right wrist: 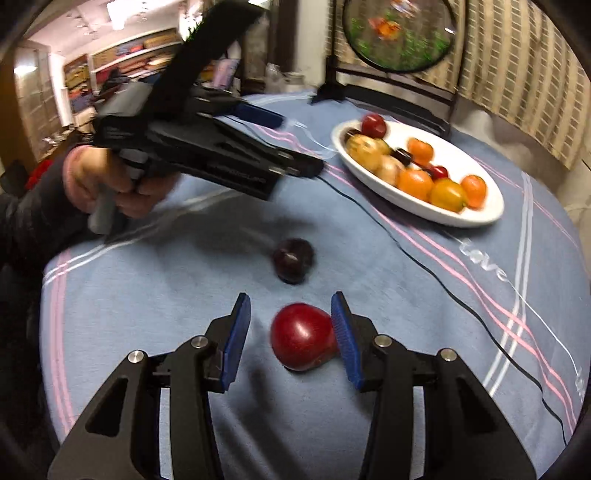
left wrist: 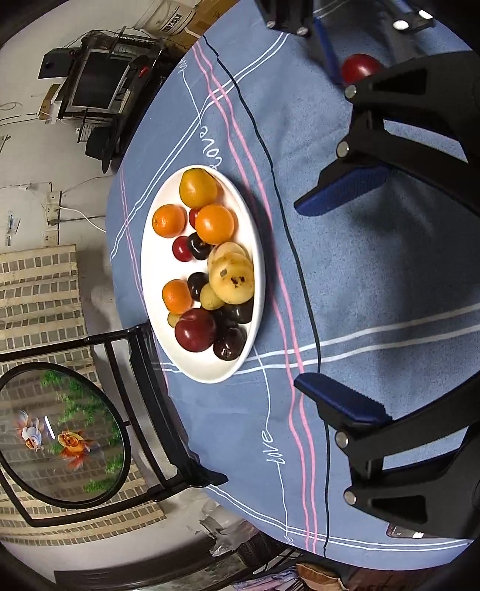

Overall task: Organize fruits
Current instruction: 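Grasp a red plum with the right tool while the left tool grasps a dark plum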

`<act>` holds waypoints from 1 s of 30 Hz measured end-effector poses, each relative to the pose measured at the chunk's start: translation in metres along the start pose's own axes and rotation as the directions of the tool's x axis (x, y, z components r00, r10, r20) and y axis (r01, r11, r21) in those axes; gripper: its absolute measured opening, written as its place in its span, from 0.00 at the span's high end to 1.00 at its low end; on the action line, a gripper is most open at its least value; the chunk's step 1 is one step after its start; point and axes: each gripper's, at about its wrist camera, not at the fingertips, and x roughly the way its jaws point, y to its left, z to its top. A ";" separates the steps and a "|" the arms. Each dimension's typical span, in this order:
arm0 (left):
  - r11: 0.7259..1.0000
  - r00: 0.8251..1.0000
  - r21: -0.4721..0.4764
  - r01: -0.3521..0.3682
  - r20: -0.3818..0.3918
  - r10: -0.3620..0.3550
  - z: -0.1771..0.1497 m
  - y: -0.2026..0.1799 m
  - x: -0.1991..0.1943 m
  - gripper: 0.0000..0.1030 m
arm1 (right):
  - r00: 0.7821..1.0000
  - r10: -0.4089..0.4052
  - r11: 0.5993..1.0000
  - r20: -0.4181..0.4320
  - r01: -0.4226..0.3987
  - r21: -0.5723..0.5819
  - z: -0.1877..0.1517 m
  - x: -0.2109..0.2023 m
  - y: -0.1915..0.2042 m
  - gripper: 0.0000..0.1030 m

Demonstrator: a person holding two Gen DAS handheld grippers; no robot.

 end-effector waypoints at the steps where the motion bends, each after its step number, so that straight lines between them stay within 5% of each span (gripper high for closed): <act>1: 1.000 1.000 -0.002 0.003 -0.005 -0.003 0.000 0.000 0.001 0.14 | 1.000 -0.014 1.000 -0.020 0.015 0.012 -0.001 0.004 -0.003 0.56; 5: 1.000 1.000 -0.008 0.014 -0.018 -0.014 0.000 0.000 0.002 0.14 | 0.998 -0.037 0.999 -0.056 0.038 0.026 -0.006 0.012 -0.008 0.54; 9: 0.995 0.994 0.007 0.101 -0.035 -0.101 -0.003 -0.006 0.000 0.14 | 1.000 0.016 0.994 0.000 -0.016 0.111 -0.006 0.001 -0.027 0.63; 15: 0.930 0.939 0.127 0.344 -0.060 -0.339 -0.014 -0.038 -0.016 0.34 | 0.998 0.016 0.980 0.066 -0.029 0.199 -0.004 -0.012 -0.043 0.63; 19: 0.911 0.933 0.202 0.359 -0.117 -0.341 -0.026 -0.057 -0.011 0.46 | 0.997 0.020 0.978 0.071 -0.034 0.208 -0.003 -0.012 -0.044 0.63; 30: 0.911 0.923 0.181 0.371 -0.182 -0.339 -0.034 -0.060 0.006 0.67 | 0.999 0.026 0.976 0.034 -0.033 0.214 -0.010 -0.006 -0.041 0.63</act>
